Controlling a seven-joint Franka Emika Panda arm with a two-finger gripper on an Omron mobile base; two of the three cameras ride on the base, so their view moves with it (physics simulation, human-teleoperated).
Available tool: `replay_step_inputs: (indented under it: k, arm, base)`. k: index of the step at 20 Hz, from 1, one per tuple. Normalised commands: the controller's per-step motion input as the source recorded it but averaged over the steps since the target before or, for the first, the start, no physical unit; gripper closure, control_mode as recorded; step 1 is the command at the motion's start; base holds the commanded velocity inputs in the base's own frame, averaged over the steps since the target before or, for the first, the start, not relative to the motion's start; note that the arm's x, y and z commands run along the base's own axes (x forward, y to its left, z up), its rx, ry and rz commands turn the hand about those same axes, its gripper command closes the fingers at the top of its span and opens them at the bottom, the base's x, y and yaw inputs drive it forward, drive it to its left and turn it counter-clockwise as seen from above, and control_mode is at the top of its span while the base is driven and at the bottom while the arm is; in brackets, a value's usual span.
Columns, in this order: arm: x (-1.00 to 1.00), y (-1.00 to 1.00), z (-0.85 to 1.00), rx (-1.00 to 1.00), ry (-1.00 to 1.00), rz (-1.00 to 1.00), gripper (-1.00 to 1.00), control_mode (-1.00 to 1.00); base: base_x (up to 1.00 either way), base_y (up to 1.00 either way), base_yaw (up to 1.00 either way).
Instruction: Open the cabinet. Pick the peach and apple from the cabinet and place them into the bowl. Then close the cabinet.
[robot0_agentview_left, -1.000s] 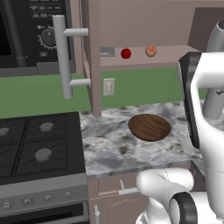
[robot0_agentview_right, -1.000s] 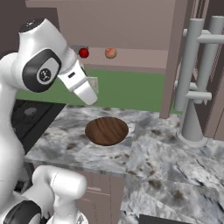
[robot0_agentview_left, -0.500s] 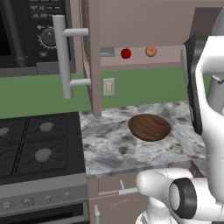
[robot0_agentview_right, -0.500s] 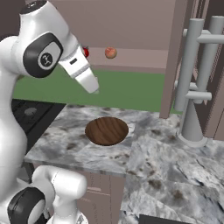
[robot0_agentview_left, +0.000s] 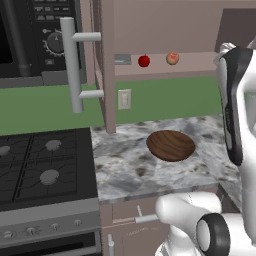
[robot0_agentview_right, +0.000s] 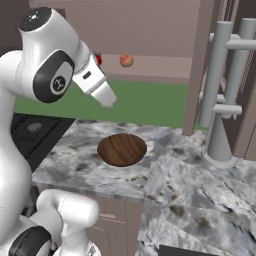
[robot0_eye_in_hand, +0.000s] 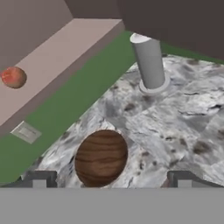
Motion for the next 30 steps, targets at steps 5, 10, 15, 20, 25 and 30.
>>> replay_step_inputs:
  k: [5, 10, 15, 20, 25, 30]
  arm:
    - [0.0, 0.03, 0.0, 0.0, -0.32, 0.1, -1.0, -1.0]
    - [0.05, 0.08, 0.0, 0.0, -0.18, 0.08, -1.0, -1.0]
    - [0.19, 0.01, 0.0, 0.0, -0.03, 0.01, -1.0, -1.0]
    - [0.03, 0.0, 0.0, -0.01, 0.0, 0.01, -1.0, -1.0]
    - [0.0, 0.0, 0.0, -0.09, 0.0, 0.09, -1.0, -1.0]
    - [0.0, 0.03, 0.0, -0.14, 0.0, 0.13, -1.0, -1.0]
  base:
    - [0.0, 0.0, 0.0]
    - [0.0, 0.0, 0.0]
    - [0.0, 0.0, 0.0]
    - [0.0, 0.0, 0.0]
    - [0.0, 0.0, 0.0]
    - [0.0, 0.0, 0.0]
